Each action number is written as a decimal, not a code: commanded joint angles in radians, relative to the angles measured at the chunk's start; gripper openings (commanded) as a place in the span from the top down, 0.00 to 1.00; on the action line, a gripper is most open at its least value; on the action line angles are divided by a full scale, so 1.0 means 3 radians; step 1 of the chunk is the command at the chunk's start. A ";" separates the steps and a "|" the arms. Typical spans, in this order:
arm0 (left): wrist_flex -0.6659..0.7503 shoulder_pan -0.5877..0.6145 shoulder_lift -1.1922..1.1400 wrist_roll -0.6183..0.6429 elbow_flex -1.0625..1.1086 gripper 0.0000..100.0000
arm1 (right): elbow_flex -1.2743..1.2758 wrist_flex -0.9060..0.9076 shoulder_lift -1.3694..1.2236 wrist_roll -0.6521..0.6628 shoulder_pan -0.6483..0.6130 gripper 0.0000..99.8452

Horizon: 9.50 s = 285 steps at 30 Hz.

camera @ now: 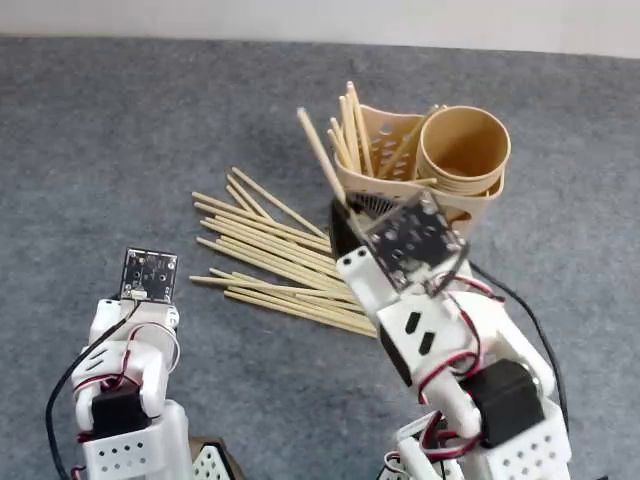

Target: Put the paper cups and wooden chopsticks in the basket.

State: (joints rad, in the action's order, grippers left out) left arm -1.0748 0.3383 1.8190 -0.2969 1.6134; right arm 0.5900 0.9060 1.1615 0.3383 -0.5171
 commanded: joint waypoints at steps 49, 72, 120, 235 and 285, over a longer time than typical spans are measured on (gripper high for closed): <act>0.0066 0.0028 0.0033 -0.0026 -0.0028 0.91 | 0.0698 -0.3445 -0.1445 -0.0629 0.0933 0.88; 0.0066 0.0033 0.0033 -0.0026 -0.0028 0.91 | 0.0678 -0.0831 -0.0345 -0.0614 0.0187 0.88; 0.0066 0.0038 0.0033 -0.0031 -0.0028 0.91 | 0.0458 -0.0033 -0.3107 -0.0077 -0.0606 0.92; 0.0066 0.0038 0.0033 -0.0031 -0.0023 0.91 | 0.2207 -0.3153 0.1266 -0.1054 0.0534 0.99; 0.0159 0.0038 0.0028 -0.0031 0.0028 0.91 | -0.0013 -0.0320 -0.0673 -0.0496 -0.0202 0.90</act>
State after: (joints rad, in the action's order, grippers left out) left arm -1.0472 0.3399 1.8190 -0.2969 1.6318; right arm 0.6452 0.7250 0.9221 0.1757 -0.5094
